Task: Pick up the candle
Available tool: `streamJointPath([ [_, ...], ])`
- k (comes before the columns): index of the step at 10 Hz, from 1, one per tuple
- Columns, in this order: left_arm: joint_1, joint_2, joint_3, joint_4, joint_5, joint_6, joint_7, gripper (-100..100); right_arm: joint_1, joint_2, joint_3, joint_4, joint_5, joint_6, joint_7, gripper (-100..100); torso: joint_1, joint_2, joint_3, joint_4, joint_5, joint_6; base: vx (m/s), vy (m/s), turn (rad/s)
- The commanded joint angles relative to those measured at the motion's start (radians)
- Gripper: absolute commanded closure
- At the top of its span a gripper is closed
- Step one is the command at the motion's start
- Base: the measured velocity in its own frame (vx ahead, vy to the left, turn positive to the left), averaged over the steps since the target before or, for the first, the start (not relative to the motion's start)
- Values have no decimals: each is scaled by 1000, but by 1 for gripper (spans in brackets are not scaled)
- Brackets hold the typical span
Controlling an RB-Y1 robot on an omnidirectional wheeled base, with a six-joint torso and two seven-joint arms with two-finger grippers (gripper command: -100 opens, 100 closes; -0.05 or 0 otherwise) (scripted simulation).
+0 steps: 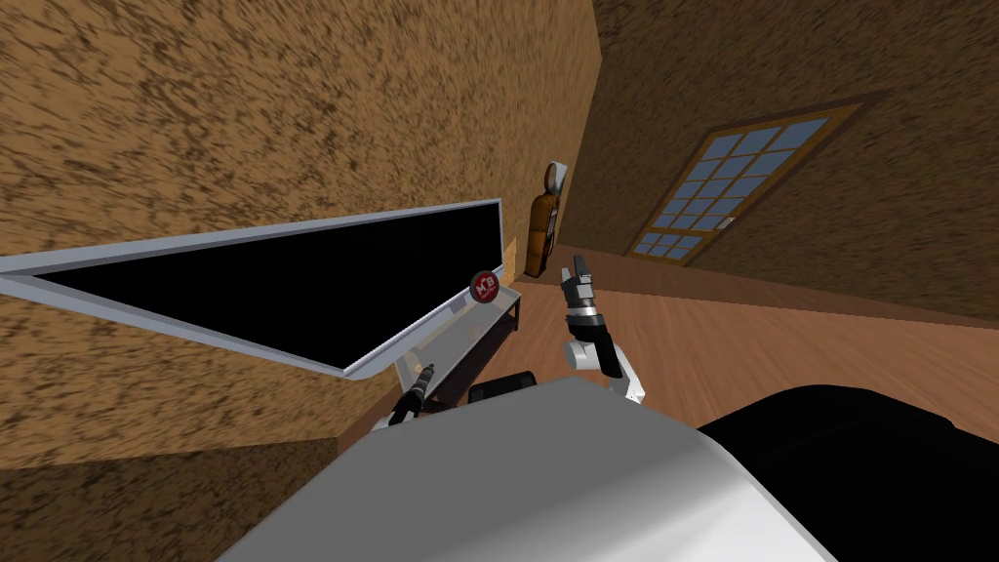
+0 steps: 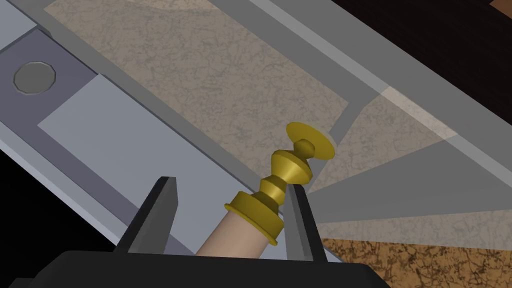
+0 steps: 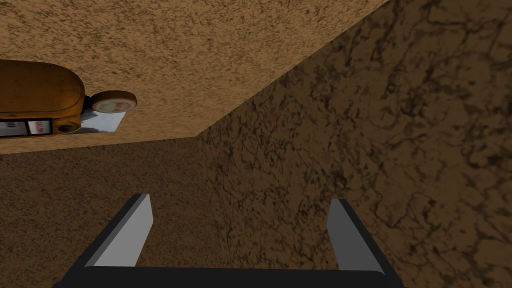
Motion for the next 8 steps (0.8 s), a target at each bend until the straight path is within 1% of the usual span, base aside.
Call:
streamJointPath([
  [1, 0, 0, 0, 0, 0, 0, 0, 100, 0, 0, 0, 0, 0, 0, 0, 0, 0, 0, 0, 0, 0, 0, 0, 0, 0],
  [4, 0, 0, 0, 0, 0, 0, 0, 100, 0, 0, 0, 0, 0, 0, 0, 0, 0, 0, 0, 0, 0, 0, 0, 0, 0],
  [5, 0, 0, 0, 0, 0, 0, 0, 0, 0, 0, 0, 0, 0, 0, 0, 0, 0, 0, 0, 0, 0, 0, 0, 0, 0],
  [6, 8, 8, 9, -34, 21, -10, 17, -100, 0, 0, 0, 0, 0, 0, 0, 0, 0, 0, 0, 0, 0, 0, -114, -48, -35],
  [8, 12, 14, 16, -61, 35, -19, 29, -100, 0, 0, 0, 0, 0, 0, 0, 0, -3, 9, 5, 2, -1, 0, -145, -48, -15],
])
